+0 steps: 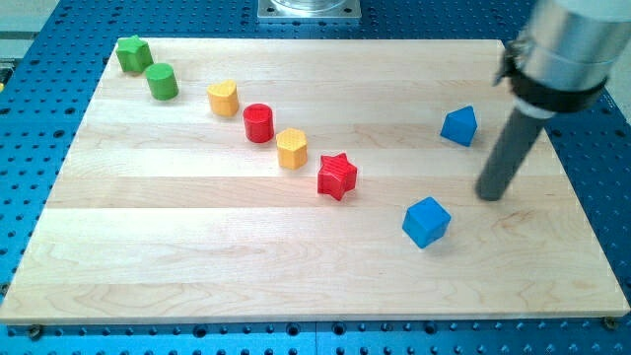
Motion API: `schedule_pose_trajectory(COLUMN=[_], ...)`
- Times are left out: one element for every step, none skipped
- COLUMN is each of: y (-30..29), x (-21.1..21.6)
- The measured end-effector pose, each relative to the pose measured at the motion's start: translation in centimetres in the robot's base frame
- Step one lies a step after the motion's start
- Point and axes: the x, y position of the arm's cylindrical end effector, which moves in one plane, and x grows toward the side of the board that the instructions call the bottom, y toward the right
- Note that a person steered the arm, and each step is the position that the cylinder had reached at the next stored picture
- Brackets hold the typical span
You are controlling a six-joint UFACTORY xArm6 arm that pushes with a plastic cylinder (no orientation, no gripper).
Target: Move the cube below the triangle
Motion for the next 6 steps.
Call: schedule_pose_trajectory(y=[-1.2,-1.2,-1.6,-2.9,0.8,-11.5], x=[-0.6,-0.6,0.4,3.3,6.6,10.1])
